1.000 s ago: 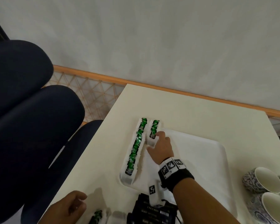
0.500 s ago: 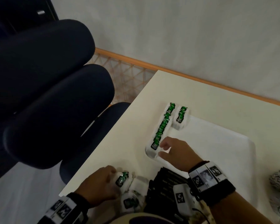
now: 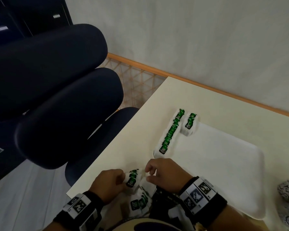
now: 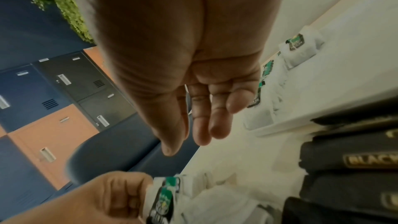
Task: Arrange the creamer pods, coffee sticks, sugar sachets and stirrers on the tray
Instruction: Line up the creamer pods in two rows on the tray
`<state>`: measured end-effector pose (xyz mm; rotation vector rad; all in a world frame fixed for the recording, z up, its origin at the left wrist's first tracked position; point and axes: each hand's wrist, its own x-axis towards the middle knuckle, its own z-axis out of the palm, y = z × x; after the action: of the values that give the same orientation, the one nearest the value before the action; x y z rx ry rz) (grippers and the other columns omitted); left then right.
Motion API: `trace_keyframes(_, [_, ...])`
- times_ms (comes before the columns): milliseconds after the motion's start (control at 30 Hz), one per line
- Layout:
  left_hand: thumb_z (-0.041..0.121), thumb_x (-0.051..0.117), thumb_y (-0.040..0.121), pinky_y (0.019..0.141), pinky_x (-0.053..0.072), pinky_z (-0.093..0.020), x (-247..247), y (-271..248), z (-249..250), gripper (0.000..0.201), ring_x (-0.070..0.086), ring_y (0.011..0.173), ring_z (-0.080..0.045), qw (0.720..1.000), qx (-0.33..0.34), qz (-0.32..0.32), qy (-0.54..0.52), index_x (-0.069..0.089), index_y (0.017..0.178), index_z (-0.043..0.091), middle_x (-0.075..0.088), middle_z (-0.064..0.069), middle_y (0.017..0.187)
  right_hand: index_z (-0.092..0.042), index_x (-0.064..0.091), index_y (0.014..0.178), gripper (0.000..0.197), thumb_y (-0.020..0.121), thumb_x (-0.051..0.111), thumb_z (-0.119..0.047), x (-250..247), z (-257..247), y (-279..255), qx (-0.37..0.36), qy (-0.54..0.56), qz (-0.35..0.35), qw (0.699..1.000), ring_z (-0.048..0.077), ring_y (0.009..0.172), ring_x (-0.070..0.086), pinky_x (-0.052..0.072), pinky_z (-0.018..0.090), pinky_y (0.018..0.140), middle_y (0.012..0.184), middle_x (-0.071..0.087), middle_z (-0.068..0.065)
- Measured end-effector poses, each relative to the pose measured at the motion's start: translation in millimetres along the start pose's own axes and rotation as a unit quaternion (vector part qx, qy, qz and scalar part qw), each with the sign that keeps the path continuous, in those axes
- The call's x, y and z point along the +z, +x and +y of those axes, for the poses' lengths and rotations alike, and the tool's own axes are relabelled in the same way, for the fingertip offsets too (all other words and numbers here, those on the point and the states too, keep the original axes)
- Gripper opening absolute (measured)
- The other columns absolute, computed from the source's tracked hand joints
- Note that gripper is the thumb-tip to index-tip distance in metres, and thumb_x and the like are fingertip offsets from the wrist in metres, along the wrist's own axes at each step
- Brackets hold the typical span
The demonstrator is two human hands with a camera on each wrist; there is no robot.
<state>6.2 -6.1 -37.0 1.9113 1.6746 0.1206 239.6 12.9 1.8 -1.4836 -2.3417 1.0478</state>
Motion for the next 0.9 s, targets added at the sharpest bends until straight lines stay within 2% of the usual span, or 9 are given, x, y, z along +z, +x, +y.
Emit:
trace_keyframes(67, [0.026,0.071,0.075,0.057,0.035,-0.018,-3.1,-0.8,-1.0,0.034,0.045,0.060,-0.002,1.000,0.013,0.006,-0.025,0.042,0.058,0.028,0.049,0.009,0.061,-0.025,0.063,0.109,0.025,0.085,0.068,-0.030,2.1,-3.2,1.2,-0.020,0.010,-0.008,1.000,-0.013,0.069,0.050,0.034,0.005,0.064,0.095,0.060,-0.010])
trace_keyframes(133, [0.025,0.073,0.074,0.060,0.039,-0.018,-5.0,-0.7,-1.0,0.033,0.046,0.060,0.000,0.999,0.030,0.017,-0.036,0.045,0.057,0.030,0.051,0.012,0.060,-0.026,0.062,0.115,0.032,0.084,0.069,-0.031,5.2,-6.5,3.2,-0.039,0.013,-0.015,0.999,-0.004,0.070,0.049,0.041,0.014,0.070,0.102,0.061,-0.008])
trace_keyframes(200, [0.025,0.076,0.073,0.057,0.037,-0.014,-6.3,-0.5,-1.1,0.036,0.047,0.058,0.000,0.997,0.042,0.029,-0.055,0.046,0.054,0.031,0.052,0.016,0.057,-0.028,0.061,0.115,0.034,0.083,0.070,-0.034,8.9,-10.3,5.4,-0.045,0.007,-0.015,0.999,-0.005,0.070,0.046,0.041,0.019,0.070,0.103,0.061,-0.007])
trace_keyframes(300, [0.024,0.077,0.070,0.059,0.040,-0.014,-10.4,-1.8,1.5,0.030,0.053,0.063,-0.001,0.992,0.062,0.039,-0.101,0.054,0.055,0.037,0.057,0.027,0.066,-0.025,0.063,0.109,0.031,0.081,0.071,-0.035,12.9,-15.7,9.1,-0.049,0.011,-0.002,0.999,-0.008,0.069,0.044,0.038,0.019,0.070,0.100,0.060,-0.006])
trace_keyframes(400, [0.028,0.069,0.065,0.063,0.043,-0.013,-20.1,-4.1,7.5,0.023,0.056,0.071,-0.003,0.983,0.106,0.051,-0.143,0.059,0.066,0.049,0.059,0.023,0.081,-0.025,0.062,0.102,0.028,0.080,0.072,-0.038,9.7,-20.2,10.5,-0.057,0.028,0.031,0.997,-0.006,0.076,0.044,0.037,0.016,0.069,0.098,0.059,-0.006])
trace_keyframes(500, [0.022,0.071,0.071,0.069,0.045,-0.012,-30.1,-4.5,14.6,0.020,0.058,0.083,-0.005,0.970,0.152,0.060,-0.180,0.059,0.071,0.038,0.058,0.016,0.090,-0.025,0.061,0.092,0.027,0.075,0.077,-0.038,0.8,-24.9,8.9,-0.051,0.080,0.041,0.995,-0.001,0.079,0.051,0.042,0.014,0.069,0.091,0.060,-0.011])
trace_keyframes(633, [0.004,0.067,0.081,0.077,0.055,-0.026,-37.6,0.2,19.8,0.026,0.063,0.101,-0.011,0.948,0.130,0.025,-0.289,0.054,0.072,0.024,0.063,0.010,0.107,-0.029,0.057,0.078,0.025,0.071,0.081,-0.036,-9.8,-30.5,7.8,-0.055,0.104,0.057,0.991,0.011,0.075,0.054,0.046,0.032,0.072,0.080,0.055,-0.006])
trace_keyframes(733, [0.011,0.067,0.079,0.077,0.056,-0.045,-44.4,2.7,26.7,0.021,0.064,0.087,-0.025,0.908,0.070,-0.033,-0.412,0.048,0.073,0.015,0.063,-0.021,0.092,-0.025,0.063,0.083,0.022,0.072,0.081,-0.032,-16.2,-32.9,7.3,-0.052,0.119,0.090,0.987,0.009,0.073,0.053,0.045,0.024,0.067,0.080,0.054,-0.008])
trace_keyframes(900, [-0.010,0.058,0.086,0.059,0.053,-0.029,-50.6,3.7,40.0,0.024,0.060,0.065,-0.020,0.876,0.045,-0.055,-0.477,0.040,0.078,0.004,0.059,-0.011,0.072,-0.033,0.049,0.100,0.045,0.069,0.081,-0.034,-21.8,-39.4,4.5,-0.051,0.139,0.159,0.976,0.010,0.075,0.050,0.042,0.013,0.064,0.092,0.049,-0.010])
